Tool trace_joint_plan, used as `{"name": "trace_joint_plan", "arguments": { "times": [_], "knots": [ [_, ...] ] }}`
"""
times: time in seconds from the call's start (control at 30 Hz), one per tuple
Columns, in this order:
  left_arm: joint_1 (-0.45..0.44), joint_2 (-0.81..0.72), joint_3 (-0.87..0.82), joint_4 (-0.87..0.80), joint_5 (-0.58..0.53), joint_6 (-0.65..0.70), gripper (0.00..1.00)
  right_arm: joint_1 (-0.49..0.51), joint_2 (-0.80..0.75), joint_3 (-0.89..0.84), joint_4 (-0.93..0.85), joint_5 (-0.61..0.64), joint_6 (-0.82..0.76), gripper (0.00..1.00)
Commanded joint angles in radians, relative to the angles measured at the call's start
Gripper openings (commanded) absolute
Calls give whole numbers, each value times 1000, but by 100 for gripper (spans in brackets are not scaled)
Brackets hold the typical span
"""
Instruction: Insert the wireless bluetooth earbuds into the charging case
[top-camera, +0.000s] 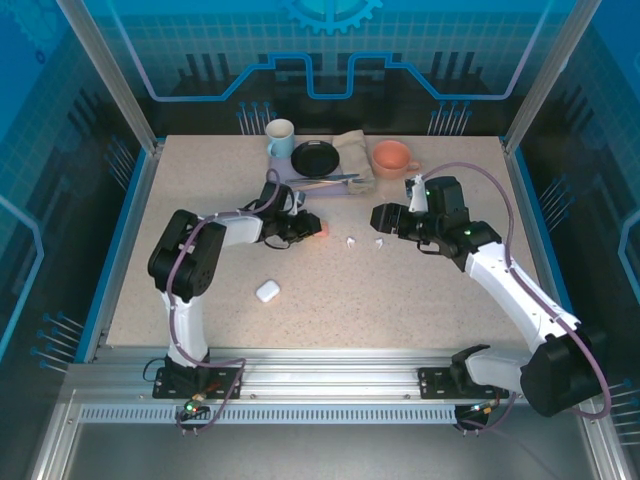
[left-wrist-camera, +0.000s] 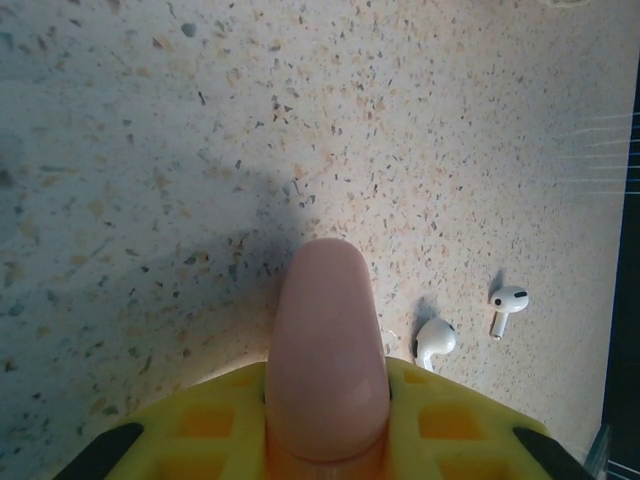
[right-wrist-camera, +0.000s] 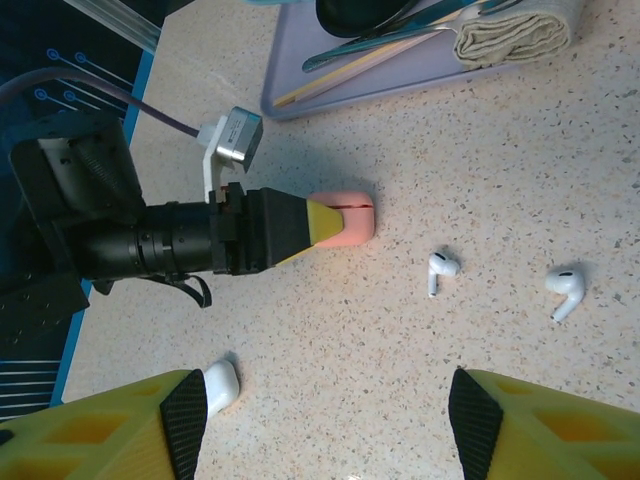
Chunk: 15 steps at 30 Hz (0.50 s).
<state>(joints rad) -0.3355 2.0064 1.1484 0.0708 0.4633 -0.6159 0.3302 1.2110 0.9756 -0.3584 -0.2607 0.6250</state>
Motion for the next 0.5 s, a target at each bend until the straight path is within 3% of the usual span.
{"name": "trace_joint_plan", "arguments": {
  "times": [0.0, 0.23, 0.33, 0.37, 0.47],
  "knots": [
    [10, 41, 31, -122, 25, -2, 9, 18, -11, -14, 1, 25, -2, 68],
    [36, 9, 35, -217, -48, 20, 57, 36, -4, -2, -1, 35, -4, 68],
    [45, -15, 42, -257, -74, 38, 70, 50, 5, 6, -1, 40, -2, 68],
    [48, -26, 48, -271, -82, 44, 84, 57, 8, 8, -1, 43, -1, 68],
    [56, -69, 57, -300, -103, 65, 91, 78, 21, 14, 1, 55, 2, 68]
  ]
}}
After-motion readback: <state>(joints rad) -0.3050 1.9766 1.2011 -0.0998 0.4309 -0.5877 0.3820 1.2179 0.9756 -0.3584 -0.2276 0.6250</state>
